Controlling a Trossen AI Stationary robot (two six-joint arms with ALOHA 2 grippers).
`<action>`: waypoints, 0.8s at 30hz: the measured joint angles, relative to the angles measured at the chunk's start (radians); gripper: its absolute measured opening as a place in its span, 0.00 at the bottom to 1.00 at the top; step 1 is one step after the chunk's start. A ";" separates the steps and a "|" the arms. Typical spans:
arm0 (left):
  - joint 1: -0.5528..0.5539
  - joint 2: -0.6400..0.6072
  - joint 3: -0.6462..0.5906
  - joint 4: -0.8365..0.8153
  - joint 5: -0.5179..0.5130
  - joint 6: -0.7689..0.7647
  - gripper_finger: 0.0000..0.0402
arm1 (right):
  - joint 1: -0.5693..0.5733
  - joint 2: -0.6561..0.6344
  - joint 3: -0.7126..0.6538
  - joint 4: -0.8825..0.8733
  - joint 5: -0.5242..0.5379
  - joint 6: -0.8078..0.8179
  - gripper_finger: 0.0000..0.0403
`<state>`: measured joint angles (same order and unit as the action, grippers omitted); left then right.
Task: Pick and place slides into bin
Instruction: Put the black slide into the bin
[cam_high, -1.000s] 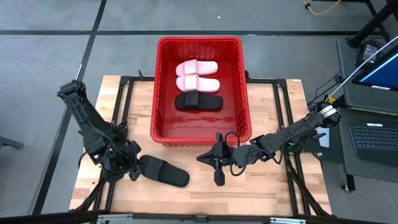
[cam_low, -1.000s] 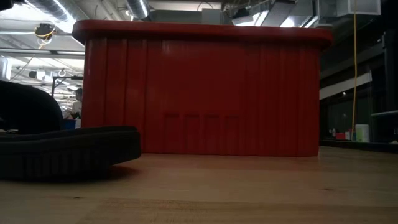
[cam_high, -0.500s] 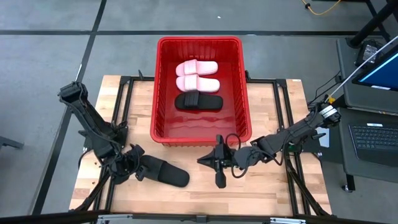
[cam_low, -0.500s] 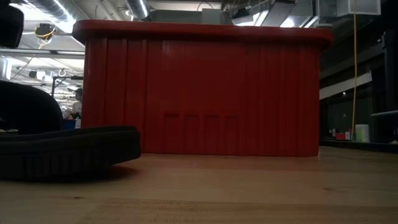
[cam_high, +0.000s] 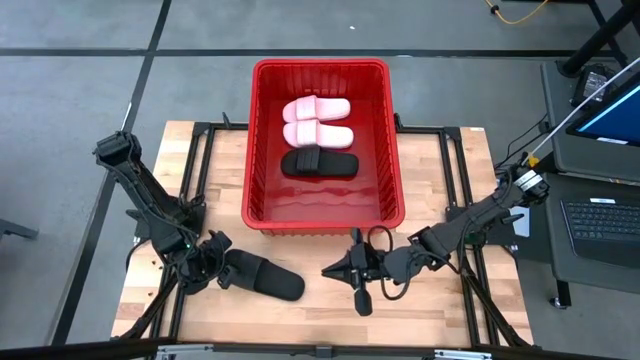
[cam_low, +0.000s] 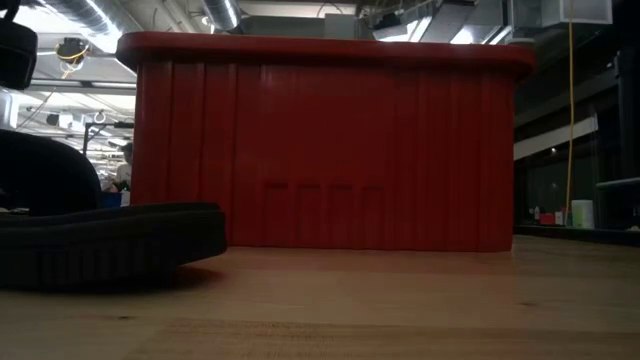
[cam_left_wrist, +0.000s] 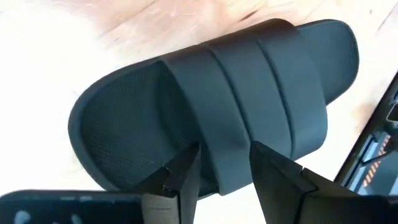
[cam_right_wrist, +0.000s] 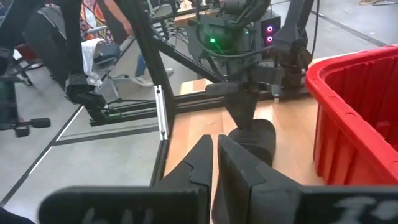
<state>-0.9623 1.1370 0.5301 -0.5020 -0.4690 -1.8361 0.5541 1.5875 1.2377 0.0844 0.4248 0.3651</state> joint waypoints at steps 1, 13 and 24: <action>0.000 0.000 0.000 -0.002 0.000 0.006 0.33 | 0.001 0.000 0.000 0.003 0.000 0.000 0.07; 0.000 0.000 0.000 -0.009 0.030 0.043 0.33 | 0.000 0.000 0.000 0.026 0.001 -0.002 0.07; -0.001 -0.002 -0.157 0.320 -0.037 0.065 0.33 | 0.000 0.000 0.000 0.029 0.001 0.025 0.07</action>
<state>-0.9634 1.1353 0.3728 -0.1816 -0.5062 -1.7709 0.5545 1.5879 1.2381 0.1131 0.4255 0.3901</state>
